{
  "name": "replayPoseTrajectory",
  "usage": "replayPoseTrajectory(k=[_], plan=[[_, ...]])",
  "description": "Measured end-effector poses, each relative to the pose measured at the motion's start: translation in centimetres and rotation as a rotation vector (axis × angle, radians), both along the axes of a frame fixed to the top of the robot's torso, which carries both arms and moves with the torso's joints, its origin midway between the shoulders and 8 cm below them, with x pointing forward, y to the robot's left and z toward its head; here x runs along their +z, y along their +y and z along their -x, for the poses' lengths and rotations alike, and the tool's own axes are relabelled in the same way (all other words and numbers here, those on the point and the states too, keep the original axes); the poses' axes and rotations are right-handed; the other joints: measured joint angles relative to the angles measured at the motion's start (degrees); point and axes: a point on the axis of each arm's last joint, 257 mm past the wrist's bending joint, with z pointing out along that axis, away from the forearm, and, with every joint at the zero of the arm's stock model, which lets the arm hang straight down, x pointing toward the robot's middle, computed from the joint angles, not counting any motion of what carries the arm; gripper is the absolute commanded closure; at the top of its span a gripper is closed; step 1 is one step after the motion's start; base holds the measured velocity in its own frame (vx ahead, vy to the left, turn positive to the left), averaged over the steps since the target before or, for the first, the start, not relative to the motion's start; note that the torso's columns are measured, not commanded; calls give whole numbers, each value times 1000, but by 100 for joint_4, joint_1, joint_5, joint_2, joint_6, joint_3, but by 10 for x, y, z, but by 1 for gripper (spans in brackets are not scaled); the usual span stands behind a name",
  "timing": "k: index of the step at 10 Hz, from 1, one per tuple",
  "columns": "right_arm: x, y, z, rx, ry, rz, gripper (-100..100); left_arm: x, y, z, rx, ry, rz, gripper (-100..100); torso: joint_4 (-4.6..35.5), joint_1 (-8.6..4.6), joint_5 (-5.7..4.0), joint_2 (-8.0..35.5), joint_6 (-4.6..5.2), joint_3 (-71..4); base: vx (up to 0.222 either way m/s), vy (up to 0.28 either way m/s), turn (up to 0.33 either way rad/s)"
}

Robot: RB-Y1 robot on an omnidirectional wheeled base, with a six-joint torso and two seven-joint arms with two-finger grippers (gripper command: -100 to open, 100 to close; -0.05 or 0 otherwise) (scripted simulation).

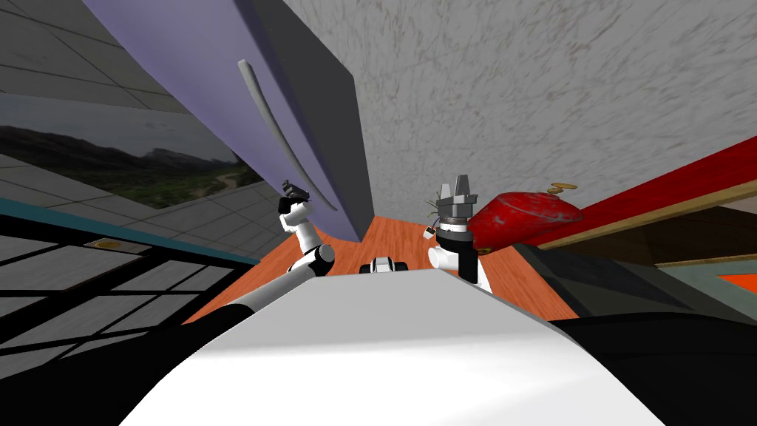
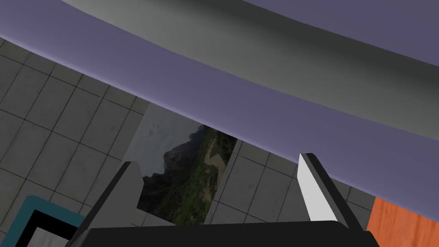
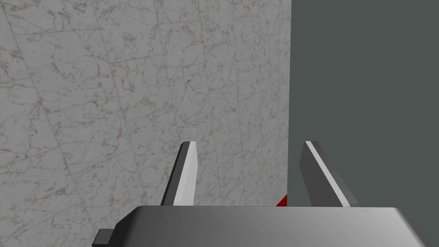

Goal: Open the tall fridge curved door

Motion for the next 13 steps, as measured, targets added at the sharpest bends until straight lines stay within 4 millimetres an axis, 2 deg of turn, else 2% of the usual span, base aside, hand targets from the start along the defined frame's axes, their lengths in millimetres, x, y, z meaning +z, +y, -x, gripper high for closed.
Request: replayPoseTrajectory(k=[3, 4, 8, 13], plan=[[0, 0, 0, 0, 0, 0, 0, 1, -7, -22, -39, -10, 96, -100, 0, -2, 1, 2, -1, 1, -1, -66, 90], [0, 0, 0, 0, 0, 0, 0, -5, -11, -30, -58, -8, 145, -100, -1, -9, -1, 1, -2, 0, -2, -75, 62], [0, 0, 0, 0, 0, 0, 0, 2, -26, -56, -119, -22, 270, -100, 3, -7, -6, -3, 16, -3, -8, -59, 84], [0, 0, 0, 0, 0, 0, 0, 30, -56, -91, -218, -59, 431, -100, -2, 0, 1, -3, 0, -3, -9, -67, 89]])
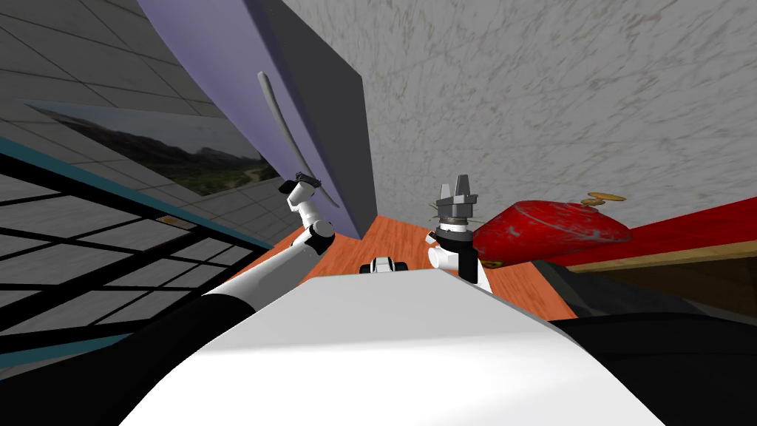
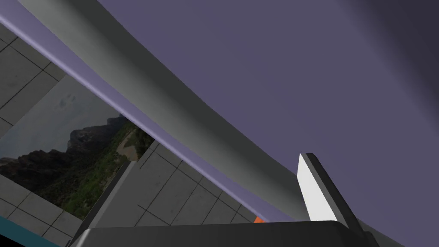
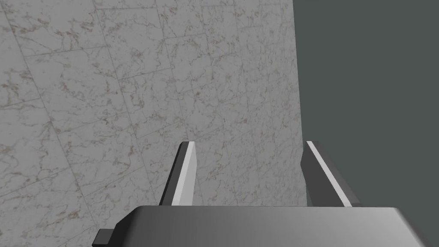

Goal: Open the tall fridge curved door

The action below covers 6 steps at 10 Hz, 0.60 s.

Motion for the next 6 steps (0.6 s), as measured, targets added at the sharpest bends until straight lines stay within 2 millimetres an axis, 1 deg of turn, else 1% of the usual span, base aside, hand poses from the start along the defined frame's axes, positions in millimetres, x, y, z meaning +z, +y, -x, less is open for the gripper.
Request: replayPoseTrajectory(k=[3, 4, 5, 6], plan=[[0, 0, 0, 0, 0, 0, 0, 19, -5, -8, -34, -22, 64, -100, 2, 5, 1, 4, -1, 3, -5, -37, 46], [0, 0, 0, 0, 0, 0, 0, 19, -5, -8, -36, -22, 68, -100, 0, 8, 2, 2, 0, 2, 0, 0, 0], [0, 0, 0, 0, 0, 0, 0, 19, -5, -8, -36, -22, 68, 100, 0, 8, 2, 1, -1, 1, 0, 0, 0], [0, 0, 0, 0, 0, 0, 0, 19, -5, -8, -36, -22, 68, 100, 1, 4, 1, 1, -1, 1, -89, 196, -11]])
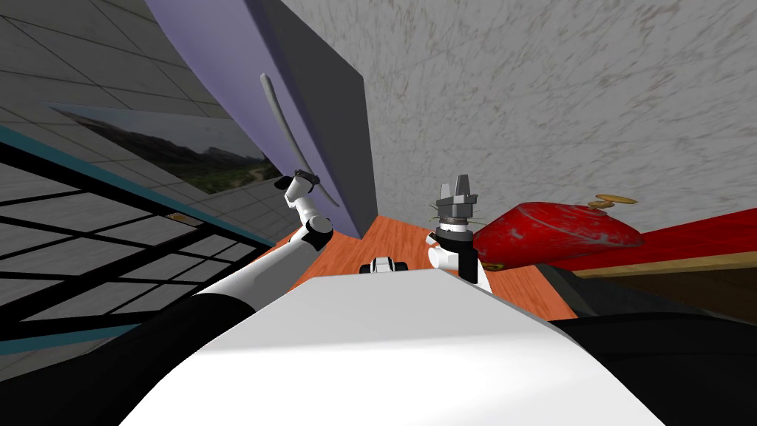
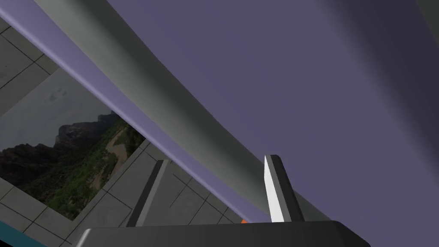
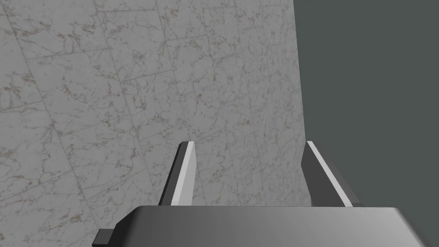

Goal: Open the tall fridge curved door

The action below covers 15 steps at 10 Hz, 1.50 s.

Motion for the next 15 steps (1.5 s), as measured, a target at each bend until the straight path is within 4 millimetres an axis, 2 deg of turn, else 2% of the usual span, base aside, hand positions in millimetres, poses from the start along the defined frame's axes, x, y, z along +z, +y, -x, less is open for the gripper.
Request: replayPoseTrajectory(k=[1, 6, 15], plan=[[0, 0, 0, 0, 0, 0, 0, -1, -10, -2, -19, -1, 1, 100, 7, 56, 14, 25, -2, 15, -138, 228, -32], [0, 0, 0, 0, 0, 0, 0, 2, -52, -16, -101, -1, 0, 100, 0, -24, -7, -1, 1, 0, -147, 275, -12], [0, 0, 0, 0, 0, 0, 0, 4, -145, -34, -270, -1, -1, 100, 2, -12, -4, 6, 2, 4, -153, 247, -15]])
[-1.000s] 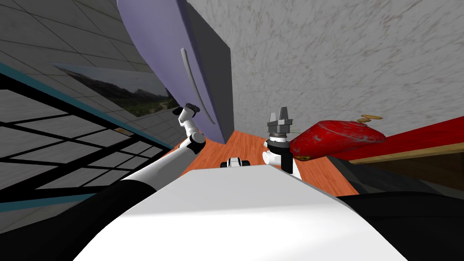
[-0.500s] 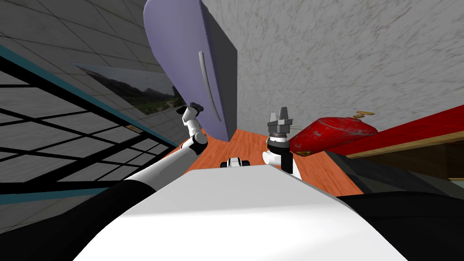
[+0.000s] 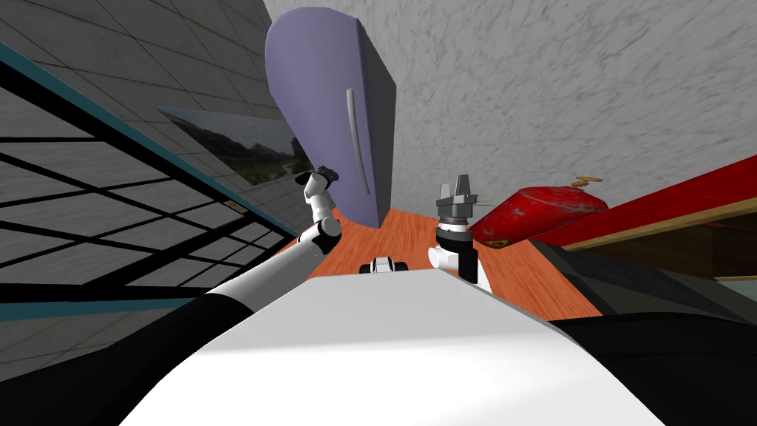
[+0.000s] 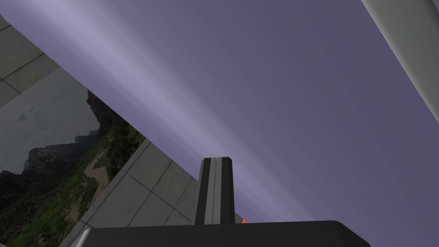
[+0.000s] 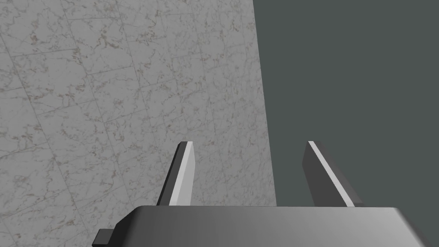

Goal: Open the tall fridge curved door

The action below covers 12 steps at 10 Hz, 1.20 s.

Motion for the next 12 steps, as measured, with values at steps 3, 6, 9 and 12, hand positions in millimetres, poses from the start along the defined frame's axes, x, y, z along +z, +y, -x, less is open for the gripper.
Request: replayPoseTrajectory(k=[3, 6, 9, 12], plan=[[0, 0, 0, 0, 0, 0, 0, 1, -25, -1, -51, 0, -1, 100, -3, 5, 4, -8, -2, -5, -162, 298, -15], [0, 0, 0, 0, 0, 0, 0, 1, -43, -4, -88, 1, -1, -100, -7, -48, -14, -30, 1, -16, -71, 106, -8], [0, 0, 0, 0, 0, -1, 0, 28, -40, -4, -104, -2, 25, -100, -16, -25, -8, -48, 2, -30, 139, -110, -1], [0, 0, 0, 0, 0, 0, 0, 48, -45, -1, -126, 2, 52, -100, 6, 27, 9, 15, -3, 11, 113, -72, -1]])
